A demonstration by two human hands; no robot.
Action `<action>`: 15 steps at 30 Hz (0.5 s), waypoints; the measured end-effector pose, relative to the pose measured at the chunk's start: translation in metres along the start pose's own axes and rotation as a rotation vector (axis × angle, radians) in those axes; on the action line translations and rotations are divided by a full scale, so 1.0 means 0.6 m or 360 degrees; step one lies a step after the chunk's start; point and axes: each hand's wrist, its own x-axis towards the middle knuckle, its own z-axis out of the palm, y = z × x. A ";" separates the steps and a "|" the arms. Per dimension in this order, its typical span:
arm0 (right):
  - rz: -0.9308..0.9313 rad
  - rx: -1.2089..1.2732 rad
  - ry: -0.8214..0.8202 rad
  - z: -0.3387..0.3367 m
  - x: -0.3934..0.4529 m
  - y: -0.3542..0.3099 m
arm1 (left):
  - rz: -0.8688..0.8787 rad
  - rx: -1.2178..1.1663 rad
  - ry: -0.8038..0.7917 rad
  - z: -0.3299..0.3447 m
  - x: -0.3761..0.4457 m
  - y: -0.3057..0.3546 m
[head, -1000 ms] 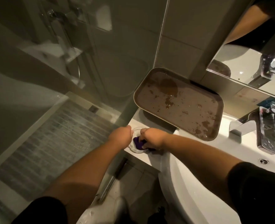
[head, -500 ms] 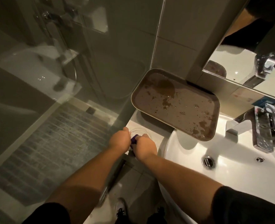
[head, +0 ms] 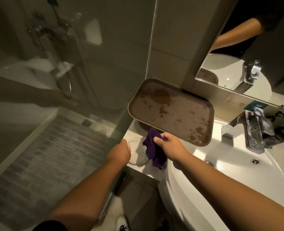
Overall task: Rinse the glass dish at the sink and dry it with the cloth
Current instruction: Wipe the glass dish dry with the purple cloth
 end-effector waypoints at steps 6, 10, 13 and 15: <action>0.0186 0.0046 -0.0134 -0.030 -0.033 0.026 | -0.0002 -0.0081 0.0008 -0.008 -0.011 0.005; 0.0139 -0.0227 -0.0206 -0.054 -0.044 0.033 | 0.0039 -0.0384 0.0054 -0.015 -0.024 -0.002; -0.0099 -0.0633 -0.0054 -0.069 -0.047 0.038 | 0.0079 -0.0723 0.0037 -0.024 -0.036 -0.016; -0.0362 -0.0903 0.0081 -0.076 -0.049 0.033 | 0.0090 -0.0969 0.0054 -0.039 -0.055 -0.014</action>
